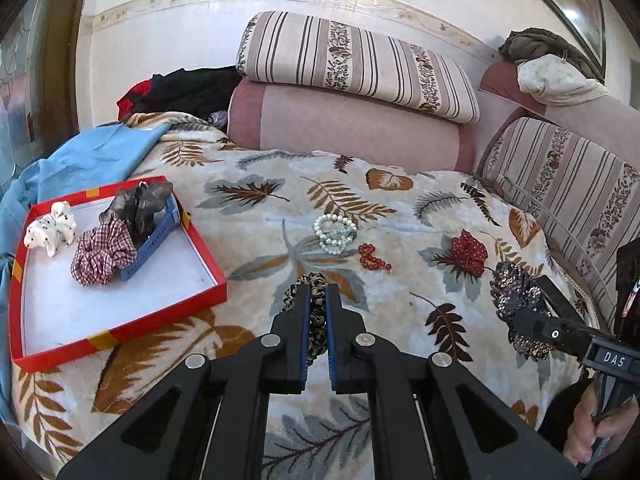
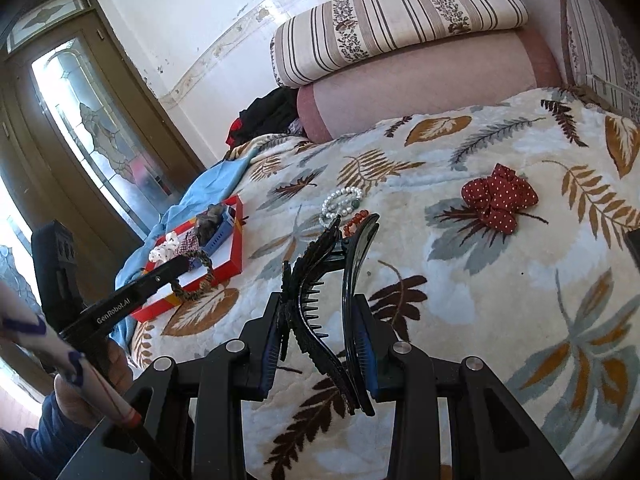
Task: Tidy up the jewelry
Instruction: 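Carry the hair tie and claw clip over the red box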
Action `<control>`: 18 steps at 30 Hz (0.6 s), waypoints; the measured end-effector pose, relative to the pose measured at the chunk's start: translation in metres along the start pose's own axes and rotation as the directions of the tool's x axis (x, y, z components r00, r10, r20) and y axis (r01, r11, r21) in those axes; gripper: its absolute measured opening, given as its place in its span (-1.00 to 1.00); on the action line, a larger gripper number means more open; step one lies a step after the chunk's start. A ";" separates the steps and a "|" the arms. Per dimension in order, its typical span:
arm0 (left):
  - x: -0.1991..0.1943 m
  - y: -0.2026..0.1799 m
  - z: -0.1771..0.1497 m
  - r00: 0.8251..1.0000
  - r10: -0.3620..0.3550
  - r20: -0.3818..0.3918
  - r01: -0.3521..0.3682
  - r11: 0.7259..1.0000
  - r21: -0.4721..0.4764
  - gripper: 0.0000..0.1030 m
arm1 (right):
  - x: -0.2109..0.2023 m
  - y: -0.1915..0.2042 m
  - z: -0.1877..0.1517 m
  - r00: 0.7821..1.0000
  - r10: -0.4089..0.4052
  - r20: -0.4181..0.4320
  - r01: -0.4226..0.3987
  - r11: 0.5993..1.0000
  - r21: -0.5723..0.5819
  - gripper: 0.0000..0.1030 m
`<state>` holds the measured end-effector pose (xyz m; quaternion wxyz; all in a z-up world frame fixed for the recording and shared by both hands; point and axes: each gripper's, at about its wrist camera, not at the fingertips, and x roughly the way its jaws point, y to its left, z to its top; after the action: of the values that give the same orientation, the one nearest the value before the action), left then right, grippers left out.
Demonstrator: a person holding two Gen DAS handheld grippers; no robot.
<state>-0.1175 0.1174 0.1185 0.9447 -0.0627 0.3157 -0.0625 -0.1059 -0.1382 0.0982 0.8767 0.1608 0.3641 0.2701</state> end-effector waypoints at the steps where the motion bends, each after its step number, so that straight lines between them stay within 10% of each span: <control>1: 0.000 -0.003 0.001 1.000 0.006 0.001 -0.006 1.000 0.008 -0.87 | 0.000 -0.001 0.000 1.000 0.000 -0.001 0.000 1.000 0.002 -0.29; 18: -0.009 -0.021 0.004 0.999 0.038 0.025 -0.040 0.996 0.082 -0.87 | 0.004 0.007 -0.004 1.000 -0.002 -0.017 0.001 1.000 -0.023 -0.29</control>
<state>-0.1243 0.0985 0.1301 0.9512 -0.0185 0.3029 -0.0564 -0.1096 -0.1297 0.0967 0.8755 0.1483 0.3686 0.2749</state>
